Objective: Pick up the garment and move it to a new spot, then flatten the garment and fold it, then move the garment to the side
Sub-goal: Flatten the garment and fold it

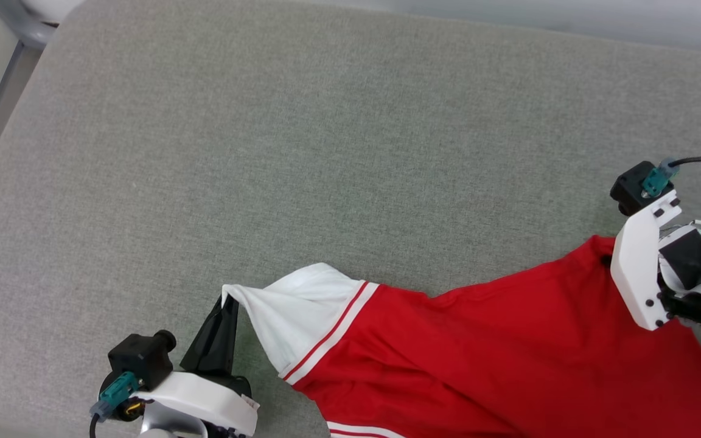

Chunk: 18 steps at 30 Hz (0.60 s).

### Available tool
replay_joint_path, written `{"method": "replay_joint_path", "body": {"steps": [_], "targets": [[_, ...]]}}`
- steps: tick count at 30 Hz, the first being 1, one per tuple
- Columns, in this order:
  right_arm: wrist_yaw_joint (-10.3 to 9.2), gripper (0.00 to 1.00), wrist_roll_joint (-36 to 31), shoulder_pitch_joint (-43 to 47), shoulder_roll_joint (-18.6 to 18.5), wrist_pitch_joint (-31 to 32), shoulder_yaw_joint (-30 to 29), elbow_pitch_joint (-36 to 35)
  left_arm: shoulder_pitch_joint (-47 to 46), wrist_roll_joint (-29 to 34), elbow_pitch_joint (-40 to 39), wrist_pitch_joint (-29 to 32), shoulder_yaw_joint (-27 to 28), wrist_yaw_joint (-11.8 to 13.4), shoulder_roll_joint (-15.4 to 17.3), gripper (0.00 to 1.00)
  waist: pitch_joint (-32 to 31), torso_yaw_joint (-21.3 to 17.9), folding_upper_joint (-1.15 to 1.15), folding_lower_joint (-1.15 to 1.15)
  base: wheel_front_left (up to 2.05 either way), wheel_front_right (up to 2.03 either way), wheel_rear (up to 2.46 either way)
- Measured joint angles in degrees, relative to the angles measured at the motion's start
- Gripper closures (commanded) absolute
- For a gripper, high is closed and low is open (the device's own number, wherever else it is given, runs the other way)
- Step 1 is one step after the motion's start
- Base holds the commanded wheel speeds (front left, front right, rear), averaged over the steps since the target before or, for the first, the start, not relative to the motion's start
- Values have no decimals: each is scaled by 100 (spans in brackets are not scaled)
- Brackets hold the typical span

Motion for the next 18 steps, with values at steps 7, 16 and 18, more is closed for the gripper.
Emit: {"method": "replay_joint_path", "body": {"steps": [7,16,18], "targets": [[1,100,199,3,111,-1112,45,77,164,32,-77,9,26,23,131,100,-433,-186,0,0,0,0,0],[1,100,357,160,77,-2174,-343,-111,319,-21,-614,166,179,126,358,100,-989,-515,0,0,0,0,0],[1,100,352,204,62,-2346,-499,-176,313,-20,-791,223,208,151,432,100,-1081,-591,0,0,0,0,0]]}}
